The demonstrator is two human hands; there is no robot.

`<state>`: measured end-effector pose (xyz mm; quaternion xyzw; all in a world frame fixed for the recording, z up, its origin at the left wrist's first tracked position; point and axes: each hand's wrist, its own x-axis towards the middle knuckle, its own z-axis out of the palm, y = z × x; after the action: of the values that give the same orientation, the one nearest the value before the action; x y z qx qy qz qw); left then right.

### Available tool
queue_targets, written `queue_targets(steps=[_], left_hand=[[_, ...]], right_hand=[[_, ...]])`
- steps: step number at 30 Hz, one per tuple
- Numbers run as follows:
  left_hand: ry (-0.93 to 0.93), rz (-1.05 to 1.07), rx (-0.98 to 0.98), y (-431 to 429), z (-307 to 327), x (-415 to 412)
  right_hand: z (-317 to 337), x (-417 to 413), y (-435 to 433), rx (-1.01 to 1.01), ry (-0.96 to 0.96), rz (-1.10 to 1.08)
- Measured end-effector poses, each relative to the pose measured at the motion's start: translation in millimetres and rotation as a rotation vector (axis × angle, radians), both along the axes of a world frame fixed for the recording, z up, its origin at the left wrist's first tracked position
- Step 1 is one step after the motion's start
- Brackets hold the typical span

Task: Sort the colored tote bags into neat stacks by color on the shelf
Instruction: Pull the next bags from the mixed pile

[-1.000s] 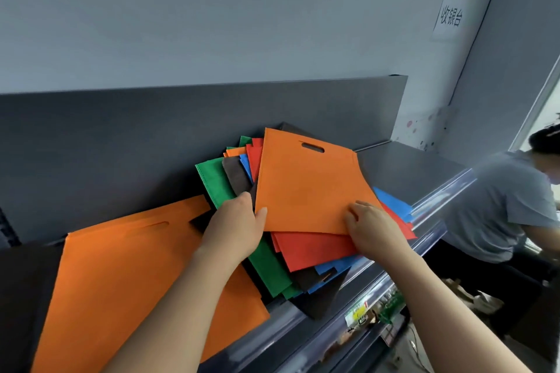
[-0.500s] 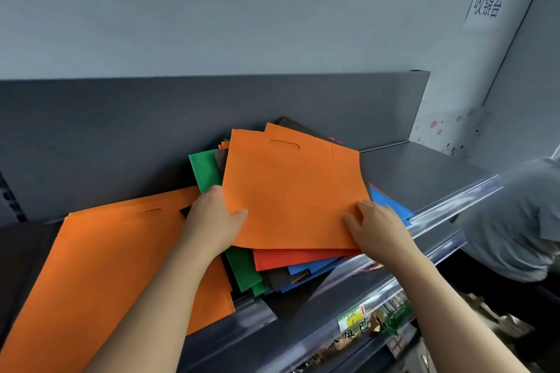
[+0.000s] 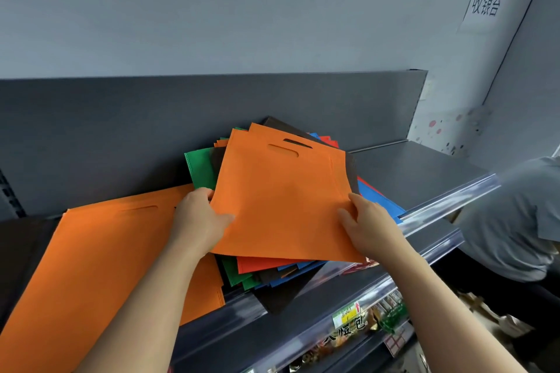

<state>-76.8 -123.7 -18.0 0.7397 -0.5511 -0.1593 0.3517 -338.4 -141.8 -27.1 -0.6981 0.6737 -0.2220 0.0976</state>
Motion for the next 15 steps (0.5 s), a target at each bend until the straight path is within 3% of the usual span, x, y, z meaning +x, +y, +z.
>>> queue_targets(steps=[5,9,15], left_hand=[[-0.094,0.000,0.000,10,-1,16],[-0.010,-0.068,-0.024,15,-3,19],[0.149,-0.067,-0.239,22,-2,19]], right_hand=[[0,2,0,-0.030,0.079,-0.004],[3,11,-1,-0.037,0.132,0.032],[5,22,8,-0.074,0.099,0.021]])
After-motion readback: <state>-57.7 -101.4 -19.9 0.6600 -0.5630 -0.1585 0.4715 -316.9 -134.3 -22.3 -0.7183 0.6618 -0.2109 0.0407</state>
